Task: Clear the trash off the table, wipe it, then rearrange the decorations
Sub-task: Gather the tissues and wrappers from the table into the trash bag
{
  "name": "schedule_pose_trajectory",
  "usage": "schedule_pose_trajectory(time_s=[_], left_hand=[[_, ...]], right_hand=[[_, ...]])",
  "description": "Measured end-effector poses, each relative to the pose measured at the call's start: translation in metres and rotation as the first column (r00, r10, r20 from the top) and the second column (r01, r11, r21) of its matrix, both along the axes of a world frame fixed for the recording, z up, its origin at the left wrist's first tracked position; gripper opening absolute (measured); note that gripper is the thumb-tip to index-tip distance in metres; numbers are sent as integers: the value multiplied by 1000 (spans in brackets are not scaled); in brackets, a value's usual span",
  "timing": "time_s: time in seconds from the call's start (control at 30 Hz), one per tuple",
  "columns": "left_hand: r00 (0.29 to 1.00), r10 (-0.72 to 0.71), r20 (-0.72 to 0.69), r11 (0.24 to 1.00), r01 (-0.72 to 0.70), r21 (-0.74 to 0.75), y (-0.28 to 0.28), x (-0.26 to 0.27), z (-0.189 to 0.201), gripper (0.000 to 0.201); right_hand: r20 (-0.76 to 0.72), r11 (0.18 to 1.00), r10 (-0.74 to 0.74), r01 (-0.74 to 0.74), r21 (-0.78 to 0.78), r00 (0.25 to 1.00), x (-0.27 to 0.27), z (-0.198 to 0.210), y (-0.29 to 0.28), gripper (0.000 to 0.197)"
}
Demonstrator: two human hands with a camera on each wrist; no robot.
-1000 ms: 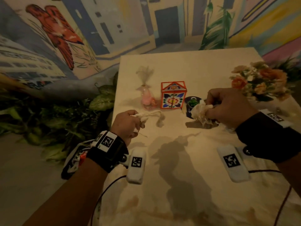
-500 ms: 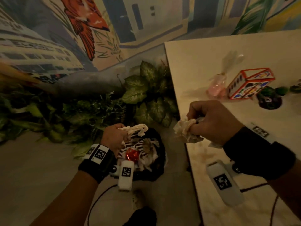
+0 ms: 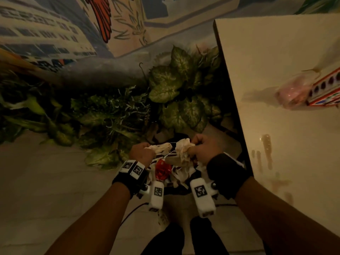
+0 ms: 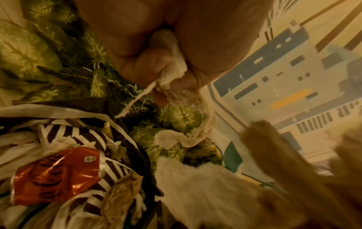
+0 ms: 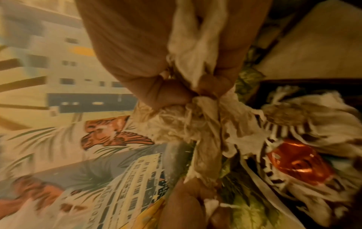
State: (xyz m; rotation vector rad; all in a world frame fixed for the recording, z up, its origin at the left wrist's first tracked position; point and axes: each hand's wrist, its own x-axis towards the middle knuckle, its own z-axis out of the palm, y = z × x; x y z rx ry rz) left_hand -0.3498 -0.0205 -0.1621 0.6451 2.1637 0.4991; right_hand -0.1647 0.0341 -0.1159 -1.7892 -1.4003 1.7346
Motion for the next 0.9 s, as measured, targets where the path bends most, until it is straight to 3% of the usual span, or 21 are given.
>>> schedule_pose_trajectory(time_s=[0.13,0.27,0.4,0.47,0.57,0.67,0.77,0.9], left_hand=[[973,-188,-134,981,180,-68,9,1,-56,11],[950,-262,-171,965,260,-34,19,7,-111,10],[903,-386,-186,922,374,-98,27,7,-162,14],[856,-473,-211,880,447,-160,30,6,-186,20],[766,-616,-183,781,564,-270,33,7,-213,30],[752,-655,-72,729,605,-319,31,7,-234,48],[720,-693,-32,685,645,-340,31,7,-247,65],[766,-643,-3,735,616,-283,32,9,-238,49]], right_hand=[[78,984,-107,116,-132,991,-15,-88,-1,33],[168,966,-128,162,-202,977,-20,-159,-6,17],[258,985,20,25,-170,966,-25,-210,-2,18],[311,984,147,-106,-145,939,-28,-225,1,9],[377,949,313,-271,-160,872,-32,-242,7,24],[383,880,467,-378,-287,797,-36,-258,13,39],[407,865,501,-430,-259,764,-38,-267,12,44],[412,874,481,-463,-148,774,-36,-264,8,45]])
